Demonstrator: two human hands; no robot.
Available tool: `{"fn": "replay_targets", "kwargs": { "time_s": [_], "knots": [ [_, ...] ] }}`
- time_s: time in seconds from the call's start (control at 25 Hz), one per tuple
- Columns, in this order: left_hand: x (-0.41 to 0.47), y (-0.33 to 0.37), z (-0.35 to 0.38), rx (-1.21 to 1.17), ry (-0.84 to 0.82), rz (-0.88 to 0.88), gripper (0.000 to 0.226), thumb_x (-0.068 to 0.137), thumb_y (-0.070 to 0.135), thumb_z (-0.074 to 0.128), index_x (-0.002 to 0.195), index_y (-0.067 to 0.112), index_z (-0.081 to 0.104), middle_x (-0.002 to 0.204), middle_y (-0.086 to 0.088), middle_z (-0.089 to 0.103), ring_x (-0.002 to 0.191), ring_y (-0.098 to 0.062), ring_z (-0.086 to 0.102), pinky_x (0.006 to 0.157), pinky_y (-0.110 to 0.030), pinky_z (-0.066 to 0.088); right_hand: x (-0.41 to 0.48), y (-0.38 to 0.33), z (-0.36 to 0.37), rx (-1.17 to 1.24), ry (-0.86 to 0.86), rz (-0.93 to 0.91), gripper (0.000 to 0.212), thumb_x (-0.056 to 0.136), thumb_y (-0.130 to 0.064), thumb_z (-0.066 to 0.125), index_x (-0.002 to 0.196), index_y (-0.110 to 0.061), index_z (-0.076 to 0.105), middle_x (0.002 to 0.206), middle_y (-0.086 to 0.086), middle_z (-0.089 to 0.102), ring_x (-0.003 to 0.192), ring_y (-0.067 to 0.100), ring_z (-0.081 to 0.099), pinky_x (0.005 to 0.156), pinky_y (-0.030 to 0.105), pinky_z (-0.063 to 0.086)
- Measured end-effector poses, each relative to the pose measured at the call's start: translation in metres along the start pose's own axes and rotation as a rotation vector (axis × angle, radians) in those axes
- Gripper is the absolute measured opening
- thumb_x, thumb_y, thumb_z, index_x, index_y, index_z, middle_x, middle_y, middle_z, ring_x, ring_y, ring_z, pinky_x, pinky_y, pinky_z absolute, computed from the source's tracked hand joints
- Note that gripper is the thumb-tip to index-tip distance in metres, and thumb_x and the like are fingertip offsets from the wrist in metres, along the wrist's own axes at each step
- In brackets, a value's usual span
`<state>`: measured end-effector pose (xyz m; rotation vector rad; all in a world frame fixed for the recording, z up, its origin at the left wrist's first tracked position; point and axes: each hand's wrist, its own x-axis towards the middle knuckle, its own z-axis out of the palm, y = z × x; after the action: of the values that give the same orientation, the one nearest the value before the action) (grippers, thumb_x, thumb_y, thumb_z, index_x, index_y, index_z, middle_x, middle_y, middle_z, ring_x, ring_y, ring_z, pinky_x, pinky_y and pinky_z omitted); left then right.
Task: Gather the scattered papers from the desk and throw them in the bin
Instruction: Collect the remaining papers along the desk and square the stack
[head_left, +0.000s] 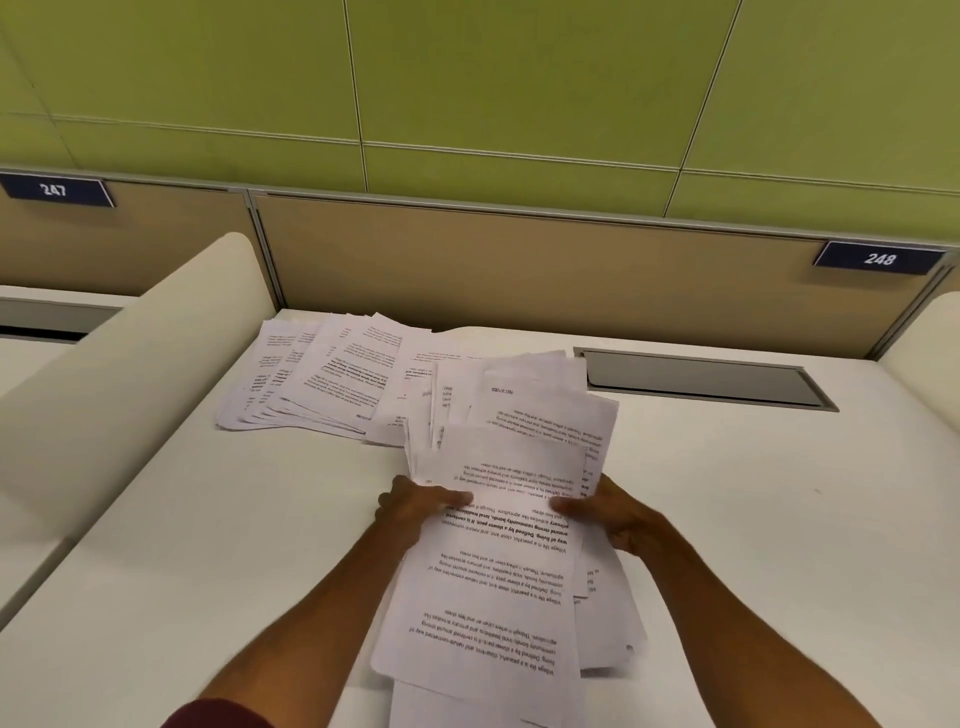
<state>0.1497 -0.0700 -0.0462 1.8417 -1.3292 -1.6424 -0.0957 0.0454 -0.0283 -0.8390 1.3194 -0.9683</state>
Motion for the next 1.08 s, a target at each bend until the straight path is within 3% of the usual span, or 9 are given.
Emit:
{"fn": "replay_targets", "kwargs": {
  "time_s": [0.08, 0.2, 0.32, 0.4, 0.56, 0.76, 0.84, 0.96, 1.08],
  "knots": [
    [-0.01, 0.005, -0.016, -0.289, -0.117, 0.112, 0.109, 0.029, 0.028, 0.099, 0.121, 0.006, 0.044, 0.116, -0.015, 0.063, 0.096, -0.034, 0.067, 0.074, -0.045, 0.059, -0.006, -0.015, 0.004, -0.006, 0.041, -0.096, 0.057, 0.072, -0.004, 0.078, 0.124, 0.0, 0.055, 0.116, 0.022, 0.069, 0.099, 0.041, 0.069, 0.069, 0.045, 0.06],
    [-0.035, 0.028, -0.039, -0.446, -0.282, 0.316, 0.101, 0.029, 0.029, 0.099, 0.117, 0.001, 0.059, 0.115, -0.02, 0.068, 0.092, -0.035, 0.071, 0.072, -0.044, 0.059, -0.009, -0.051, 0.016, -0.076, 0.099, -0.281, 0.049, 0.075, -0.007, 0.074, 0.12, -0.001, 0.056, 0.113, 0.019, 0.07, 0.098, 0.041, 0.069, 0.075, 0.051, 0.06],
    [-0.057, 0.063, -0.052, -0.437, -0.121, 0.578, 0.072, 0.053, 0.024, 0.092, 0.115, 0.004, 0.06, 0.108, -0.014, 0.071, 0.088, -0.033, 0.072, 0.074, -0.049, 0.059, -0.007, -0.083, 0.031, -0.084, 0.187, -0.465, 0.045, 0.077, -0.008, 0.074, 0.118, 0.0, 0.057, 0.112, 0.018, 0.07, 0.097, 0.039, 0.069, 0.078, 0.052, 0.059],
    [-0.072, 0.085, -0.056, -0.396, 0.017, 0.693, 0.052, 0.069, 0.015, 0.084, 0.114, 0.006, 0.06, 0.102, -0.007, 0.071, 0.086, -0.027, 0.071, 0.072, -0.043, 0.061, -0.006, -0.099, 0.041, -0.035, 0.28, -0.55, 0.037, 0.08, -0.001, 0.072, 0.115, -0.001, 0.058, 0.111, 0.016, 0.07, 0.098, 0.036, 0.069, 0.079, 0.05, 0.059],
    [-0.083, 0.099, -0.056, -0.293, 0.134, 0.767, 0.055, 0.07, 0.023, 0.083, 0.116, 0.01, 0.057, 0.102, -0.004, 0.068, 0.09, -0.025, 0.068, 0.068, -0.028, 0.06, -0.007, -0.105, 0.054, 0.004, 0.362, -0.627, 0.032, 0.081, -0.002, 0.073, 0.11, -0.013, 0.062, 0.106, 0.006, 0.072, 0.093, 0.025, 0.071, 0.076, 0.041, 0.061],
    [-0.084, 0.089, -0.047, -0.18, 0.202, 0.775, 0.075, 0.074, 0.028, 0.079, 0.134, 0.018, 0.035, 0.112, 0.008, 0.048, 0.094, -0.013, 0.054, 0.077, -0.025, 0.05, -0.006, -0.099, 0.057, 0.0, 0.402, -0.621, 0.051, 0.071, -0.021, 0.08, 0.117, -0.009, 0.063, 0.106, 0.008, 0.073, 0.091, 0.028, 0.072, 0.075, 0.044, 0.061],
    [-0.079, 0.089, -0.046, -0.204, 0.255, 0.722, 0.074, 0.072, 0.037, 0.08, 0.13, 0.019, 0.037, 0.108, 0.007, 0.05, 0.092, -0.014, 0.055, 0.074, -0.023, 0.047, -0.005, -0.101, 0.056, 0.022, 0.423, -0.595, 0.06, 0.064, -0.036, 0.081, 0.117, -0.013, 0.063, 0.102, 0.004, 0.074, 0.087, 0.025, 0.073, 0.073, 0.043, 0.062],
    [-0.073, 0.083, -0.047, -0.223, 0.2, 0.647, 0.07, 0.062, 0.056, 0.076, 0.116, 0.026, 0.043, 0.099, 0.006, 0.058, 0.096, -0.022, 0.062, 0.061, -0.015, 0.05, -0.002, -0.101, 0.051, 0.035, 0.436, -0.617, 0.09, 0.047, -0.07, 0.08, 0.116, -0.017, 0.06, 0.095, 0.0, 0.074, 0.083, 0.021, 0.073, 0.065, 0.033, 0.061],
    [-0.074, 0.089, -0.044, -0.282, 0.091, 0.715, 0.074, 0.055, 0.064, 0.077, 0.112, 0.028, 0.048, 0.09, 0.014, 0.059, 0.084, -0.008, 0.06, 0.055, -0.009, 0.047, 0.004, -0.109, 0.043, 0.1, 0.434, -0.685, 0.104, 0.045, -0.078, 0.075, 0.12, -0.009, 0.054, 0.095, 0.006, 0.071, 0.083, 0.017, 0.072, 0.064, 0.03, 0.059]
  ]
}}
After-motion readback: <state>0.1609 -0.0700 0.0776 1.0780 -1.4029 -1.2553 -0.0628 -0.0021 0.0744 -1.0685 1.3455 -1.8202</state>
